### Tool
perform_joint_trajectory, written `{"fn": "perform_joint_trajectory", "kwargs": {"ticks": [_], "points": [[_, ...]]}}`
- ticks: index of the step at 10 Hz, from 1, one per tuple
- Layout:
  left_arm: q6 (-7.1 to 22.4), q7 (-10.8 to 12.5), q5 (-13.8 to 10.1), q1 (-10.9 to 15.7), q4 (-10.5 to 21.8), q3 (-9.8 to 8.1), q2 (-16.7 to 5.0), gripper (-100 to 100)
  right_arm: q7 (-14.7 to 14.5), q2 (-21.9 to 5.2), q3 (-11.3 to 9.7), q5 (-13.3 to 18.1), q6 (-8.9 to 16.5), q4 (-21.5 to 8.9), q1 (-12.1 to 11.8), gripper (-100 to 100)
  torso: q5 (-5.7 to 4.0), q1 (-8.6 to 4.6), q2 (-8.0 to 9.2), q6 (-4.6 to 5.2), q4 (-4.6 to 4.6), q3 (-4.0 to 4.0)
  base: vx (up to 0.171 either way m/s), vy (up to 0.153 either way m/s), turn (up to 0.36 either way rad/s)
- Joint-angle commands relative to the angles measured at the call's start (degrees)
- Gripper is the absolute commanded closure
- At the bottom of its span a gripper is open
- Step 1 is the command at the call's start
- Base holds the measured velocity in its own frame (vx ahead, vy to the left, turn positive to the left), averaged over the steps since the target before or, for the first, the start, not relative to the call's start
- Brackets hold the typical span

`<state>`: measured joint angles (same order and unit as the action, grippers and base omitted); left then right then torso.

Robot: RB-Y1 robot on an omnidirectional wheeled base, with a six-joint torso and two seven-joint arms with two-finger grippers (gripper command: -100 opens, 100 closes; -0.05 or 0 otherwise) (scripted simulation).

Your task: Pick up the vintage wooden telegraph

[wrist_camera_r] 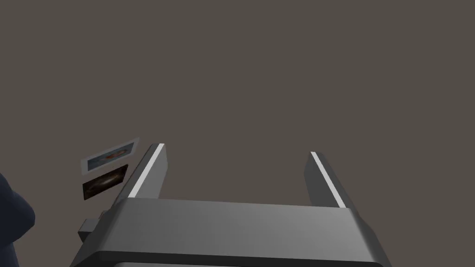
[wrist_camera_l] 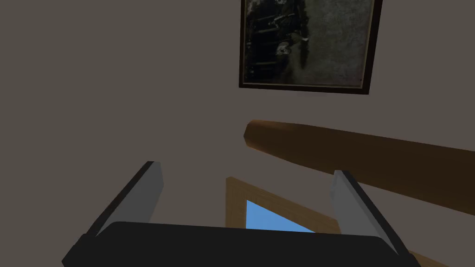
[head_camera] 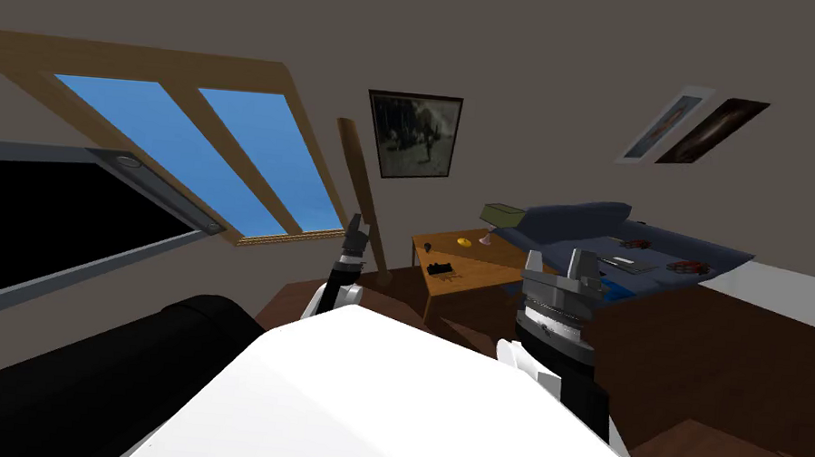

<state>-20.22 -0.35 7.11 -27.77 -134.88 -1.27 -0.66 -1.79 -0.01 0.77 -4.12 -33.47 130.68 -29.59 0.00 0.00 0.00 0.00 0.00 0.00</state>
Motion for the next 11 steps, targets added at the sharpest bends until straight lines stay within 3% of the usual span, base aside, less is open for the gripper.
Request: {"fn": "perform_joint_trajectory", "kwargs": {"ticks": [1,6,7,9,10,11], "points": [[0.0,0.0,0.0,0.0,0.0,0.00,0.0,0,0.0,-1.8,0.2,1.0,0.9,-0.8,-0.3,-100,0.00,0.00,0.00,0.00,0.00,0.00,0.001,-0.014,0.085],[0.0,0.0,0.0,0.0,0.0,0.00,0.0,0,0.0,-9.9,1.6,8.5,7.7,-6.9,-2.9,-100,-0.08,-0.37,0.00,-0.02,0.00,0.00,-0.004,-0.073,0.210],[0.0,0.0,0.0,0.0,0.0,0.00,0.0,0,0.0,-10.3,1.6,8.5,7.7,-7.0,-2.9,-100,-0.09,-0.40,-0.02,-0.02,0.00,-0.01,-0.008,-0.062,0.086],[0.0,0.0,0.0,0.0,0.0,0.00,0.0,0,-0.1,-14.1,2.4,12.5,11.6,-10.4,-4.4,-100,-0.06,-0.24,0.02,-0.02,0.00,0.01,-0.021,-0.057,0.271],[0.0,0.0,0.0,0.0,0.0,0.00,0.0,0,-0.1,-14.1,2.4,13.2,11.6,-10.8,-4.4,-100,-0.07,-0.29,0.05,-0.03,0.01,0.03,-0.020,-0.058,0.103],[0.0,0.0,0.0,0.0,0.0,-0.01,0.0,0,-0.1,-15.9,2.7,15.7,13.6,-12.9,-5.2,-100,-0.06,-0.25,0.03,0.03,0.01,0.02,-0.013,-0.051,0.210]]}}
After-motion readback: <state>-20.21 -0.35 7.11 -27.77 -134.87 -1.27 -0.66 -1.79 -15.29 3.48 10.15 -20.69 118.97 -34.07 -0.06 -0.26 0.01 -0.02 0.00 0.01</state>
